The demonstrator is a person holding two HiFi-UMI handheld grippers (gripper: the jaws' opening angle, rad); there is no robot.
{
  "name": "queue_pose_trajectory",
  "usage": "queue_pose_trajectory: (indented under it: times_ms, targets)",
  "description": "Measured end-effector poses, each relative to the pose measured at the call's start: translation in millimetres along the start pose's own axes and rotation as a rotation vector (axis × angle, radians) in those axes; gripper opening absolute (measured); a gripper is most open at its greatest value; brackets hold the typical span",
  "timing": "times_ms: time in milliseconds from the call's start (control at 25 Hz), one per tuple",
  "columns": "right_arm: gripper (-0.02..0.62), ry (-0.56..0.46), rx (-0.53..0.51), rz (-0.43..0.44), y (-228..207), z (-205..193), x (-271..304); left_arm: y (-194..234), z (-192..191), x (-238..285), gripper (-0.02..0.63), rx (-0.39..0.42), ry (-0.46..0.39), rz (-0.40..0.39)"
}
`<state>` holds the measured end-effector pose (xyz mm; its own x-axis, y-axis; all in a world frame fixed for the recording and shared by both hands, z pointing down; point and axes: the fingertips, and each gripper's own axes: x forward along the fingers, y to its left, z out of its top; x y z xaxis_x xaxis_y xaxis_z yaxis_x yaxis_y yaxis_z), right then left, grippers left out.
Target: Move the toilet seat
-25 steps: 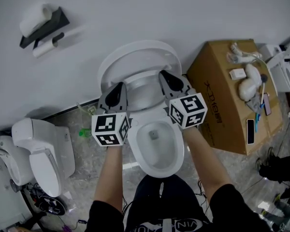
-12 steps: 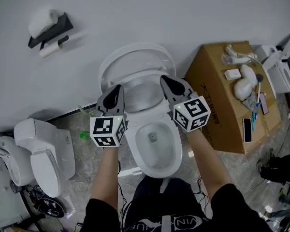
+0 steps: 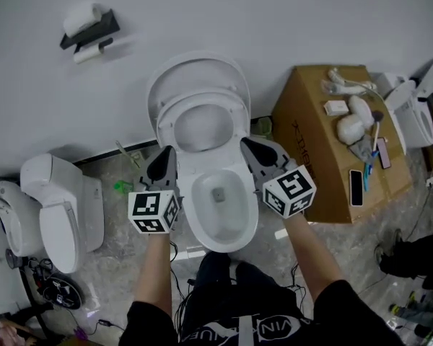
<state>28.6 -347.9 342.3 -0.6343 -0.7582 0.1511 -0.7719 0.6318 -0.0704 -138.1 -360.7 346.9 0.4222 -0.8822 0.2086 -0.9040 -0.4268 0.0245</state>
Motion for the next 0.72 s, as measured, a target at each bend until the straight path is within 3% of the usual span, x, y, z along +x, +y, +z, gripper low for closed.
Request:
queue_pose_trajectory:
  times_ms: [720]
  targets:
    - [0.009,-0.013,0.006,0.062,93,-31,-161,-99,-40,-168,0.005,-0.019,0.022,0.046]
